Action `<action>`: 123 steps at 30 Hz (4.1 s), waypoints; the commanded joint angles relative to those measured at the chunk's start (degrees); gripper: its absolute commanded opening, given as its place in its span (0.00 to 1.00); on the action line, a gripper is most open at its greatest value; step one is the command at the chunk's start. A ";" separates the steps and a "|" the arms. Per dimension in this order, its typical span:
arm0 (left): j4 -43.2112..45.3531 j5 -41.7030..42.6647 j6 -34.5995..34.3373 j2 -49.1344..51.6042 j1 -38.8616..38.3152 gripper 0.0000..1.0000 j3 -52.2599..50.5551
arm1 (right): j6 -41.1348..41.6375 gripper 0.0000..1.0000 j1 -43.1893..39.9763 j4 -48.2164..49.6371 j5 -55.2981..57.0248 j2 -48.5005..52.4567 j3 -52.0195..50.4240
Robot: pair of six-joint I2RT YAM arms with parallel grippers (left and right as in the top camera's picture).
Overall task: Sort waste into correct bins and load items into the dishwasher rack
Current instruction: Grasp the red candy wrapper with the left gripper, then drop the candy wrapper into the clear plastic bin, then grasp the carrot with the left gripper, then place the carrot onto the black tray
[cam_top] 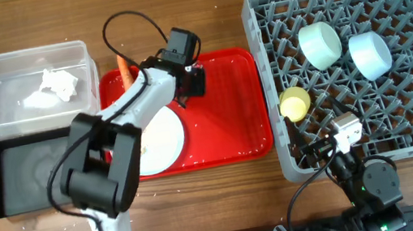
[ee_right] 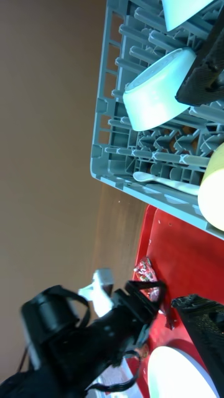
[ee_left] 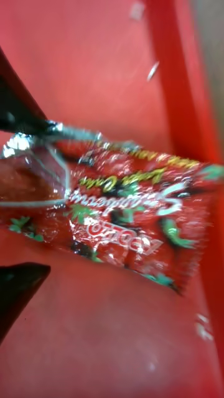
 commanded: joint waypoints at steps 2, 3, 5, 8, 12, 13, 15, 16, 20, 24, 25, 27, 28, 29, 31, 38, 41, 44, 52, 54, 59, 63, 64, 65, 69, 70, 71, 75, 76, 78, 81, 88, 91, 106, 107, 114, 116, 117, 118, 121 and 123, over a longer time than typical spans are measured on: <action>0.13 2.82 0.17 0.76 0.22 0.19 -0.39 | -0.57 1.00 -0.17 0.13 -0.90 0.07 -0.07; -0.74 2.69 0.09 0.46 0.61 0.04 -0.07 | -0.57 1.00 -0.17 0.13 -0.90 0.07 -0.07; -3.69 2.69 -3.72 -0.90 1.62 0.04 1.86 | -0.55 1.00 -0.17 0.13 -0.90 0.07 -0.07; -11.10 2.69 -10.34 -5.84 4.55 0.04 6.51 | -0.57 1.00 -0.17 0.13 -0.90 0.07 -0.07; -17.90 -0.17 -10.69 -15.37 12.74 0.04 8.46 | -0.57 1.00 -0.17 0.11 -0.90 0.07 -0.07; -18.60 -1.40 -10.69 -16.61 14.88 0.04 8.46 | -0.57 1.00 -0.17 0.13 -0.90 0.07 -0.07; -19.37 -2.75 -10.69 -17.94 19.87 0.04 8.46 | -0.59 1.00 -0.17 0.13 -0.90 0.07 -0.07; -19.37 -2.75 -11.06 -17.92 23.41 0.04 8.46 | -0.57 1.00 -0.17 0.13 -0.90 0.07 -0.07; -17.68 -2.73 -13.46 -14.32 32.41 0.04 8.24 | -0.57 1.00 -0.17 0.13 -0.90 0.07 -0.07; -14.97 -2.67 -12.39 -10.25 35.30 0.68 8.24 | -0.57 1.00 -0.17 0.13 -0.90 0.07 -0.07; -15.08 -2.16 -12.35 -10.51 35.47 0.76 8.41 | -0.59 1.00 -0.17 0.11 -0.90 0.07 -0.07; -16.72 1.53 -12.33 -12.59 35.17 0.79 10.47 | -0.57 1.00 -0.17 0.13 -0.90 0.07 -0.07; -17.92 4.66 -12.33 -14.19 34.38 0.79 12.00 | -0.57 1.00 -0.17 0.13 -0.90 0.07 -0.07; -18.69 6.91 -12.33 -15.69 33.38 0.79 12.68 | -0.59 1.00 -0.17 0.11 -0.90 0.07 -0.07; -19.71 8.04 -12.33 -17.73 30.93 0.78 12.72 | -0.57 1.00 -0.17 0.11 -0.90 0.07 -0.07; -20.59 -3.13 -11.72 -13.44 16.83 0.77 8.41 | -0.59 1.00 -0.17 0.13 -0.90 0.07 -0.07; -17.64 -6.45 -11.78 -8.46 14.38 0.77 6.38 | -0.57 1.00 -0.17 0.13 -0.90 0.07 -0.07; -16.24 -7.76 -13.25 -3.28 14.67 0.75 6.29 | -0.57 1.00 -0.17 0.13 -0.90 0.07 -0.07; -14.47 -5.55 -13.60 3.50 15.72 0.50 6.32 | -0.57 1.00 -0.17 0.13 -0.90 0.07 -0.07; -13.49 -5.70 -13.42 2.43 16.06 0.45 7.06 | -0.57 1.00 -0.17 0.11 -0.90 0.07 -0.07; -15.50 -5.73 -13.38 -4.35 17.62 0.41 15.10 | -0.57 1.00 -0.17 0.13 -0.90 0.07 -0.07; -22.58 -5.70 -13.46 -13.49 18.01 0.35 20.04 | -0.59 1.00 -0.17 0.11 -0.90 0.07 -0.07; -24.09 -5.73 -13.44 -15.91 17.99 0.35 20.04 | -0.57 1.00 -0.17 0.13 -0.90 0.07 -0.07; -24.83 -5.73 -13.42 -17.86 18.01 0.39 20.04 | -0.57 1.00 -0.17 0.11 -0.90 0.07 -0.07; -24.98 -4.81 -13.44 -18.64 17.42 0.61 19.17 | -0.59 1.00 -0.17 0.11 -0.90 0.07 -0.07; -24.65 -4.85 -13.42 -17.25 17.11 0.63 17.70 | -0.57 1.00 -0.17 0.11 -0.90 0.07 -0.07; -23.85 -4.85 -13.44 -15.65 17.07 0.67 15.91 | -0.59 1.00 -0.17 0.11 -0.90 0.07 -0.07; -19.96 -4.83 -13.40 -6.49 17.20 0.71 11.21 | -0.57 1.00 -0.17 0.13 -0.90 0.07 -0.07; -19.67 -4.66 -13.42 -4.68 17.20 0.72 11.21 | -0.57 1.00 -0.17 0.11 -0.90 0.07 -0.07; -19.12 -4.11 -13.38 -0.92 17.18 0.72 11.21 | -0.57 1.00 -0.17 0.13 -0.90 0.07 -0.07; -18.16 -1.09 -12.61 2.56 17.18 0.74 11.21 | -0.57 1.00 -0.17 0.13 -0.90 0.07 -0.07; -16.11 0.09 -11.47 5.57 17.27 0.25 11.28 | -0.57 1.00 -0.17 0.11 -0.90 0.07 -0.07; -17.42 0.11 -11.50 3.26 17.94 0.15 12.35 | -0.57 1.00 -0.17 0.11 -0.90 0.07 -0.07; -55.82 -17.33 -28.65 -25.07 29.73 0.04 14.99 | -0.57 1.00 -0.17 0.13 -0.90 0.07 -0.07; -53.02 -17.29 -31.08 -25.07 33.18 0.04 7.74 | -0.59 1.00 -0.17 0.13 -0.90 0.07 -0.07; -34.84 -2.19 -32.96 -25.07 47.63 0.05 -17.38 | -0.59 1.00 -0.17 0.13 -0.90 0.07 -0.07; -34.53 1.20 -32.92 -25.07 50.90 0.39 -18.03 | -0.57 1.00 -0.17 0.11 -0.90 0.07 -0.07; -34.80 3.43 -32.92 -25.24 52.09 0.51 -17.88 | -0.59 1.00 -0.17 0.11 -0.90 0.07 -0.07; -35.32 6.05 -32.89 -25.51 53.18 0.56 -17.53 | -0.59 1.00 -0.17 0.11 -0.90 0.07 -0.07; -36.41 10.08 -32.92 -28.04 54.03 0.63 -15.65 | -0.57 1.00 -0.17 0.11 -0.90 0.07 -0.07; -36.89 10.36 -32.94 -30.34 53.20 0.67 -14.71 | -0.59 1.00 -0.17 0.11 -0.90 0.07 -0.07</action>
